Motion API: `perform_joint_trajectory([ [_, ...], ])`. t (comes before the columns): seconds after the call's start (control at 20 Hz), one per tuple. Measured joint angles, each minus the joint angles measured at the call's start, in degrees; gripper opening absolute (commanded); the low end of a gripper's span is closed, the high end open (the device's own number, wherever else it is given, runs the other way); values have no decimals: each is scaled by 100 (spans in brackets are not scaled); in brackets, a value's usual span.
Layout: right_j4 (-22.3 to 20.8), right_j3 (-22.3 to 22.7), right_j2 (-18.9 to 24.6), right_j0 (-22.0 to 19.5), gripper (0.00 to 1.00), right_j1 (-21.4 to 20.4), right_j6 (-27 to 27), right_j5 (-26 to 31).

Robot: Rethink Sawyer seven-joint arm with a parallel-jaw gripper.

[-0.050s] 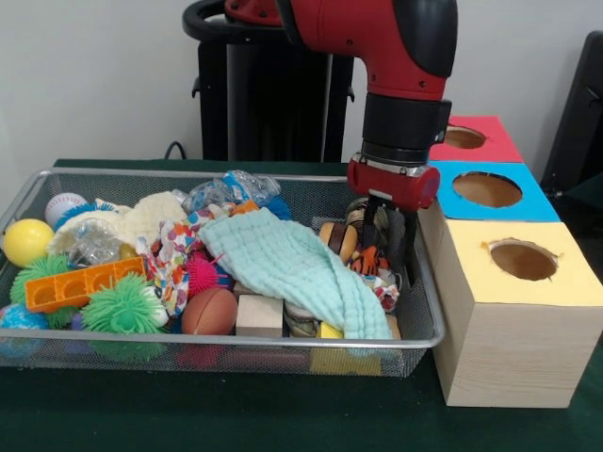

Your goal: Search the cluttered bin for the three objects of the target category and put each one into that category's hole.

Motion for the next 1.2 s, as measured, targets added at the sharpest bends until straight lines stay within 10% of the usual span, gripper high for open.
perform_joint_trajectory([
  [0.95, -14, -104, 27, -211, 100, 250, 0, -1],
  [1.0, -99, -165, 27, -211, 0, 277, -1, -2],
  [1.2, -221, -208, 28, -221, 0, 290, -1, -2],
])
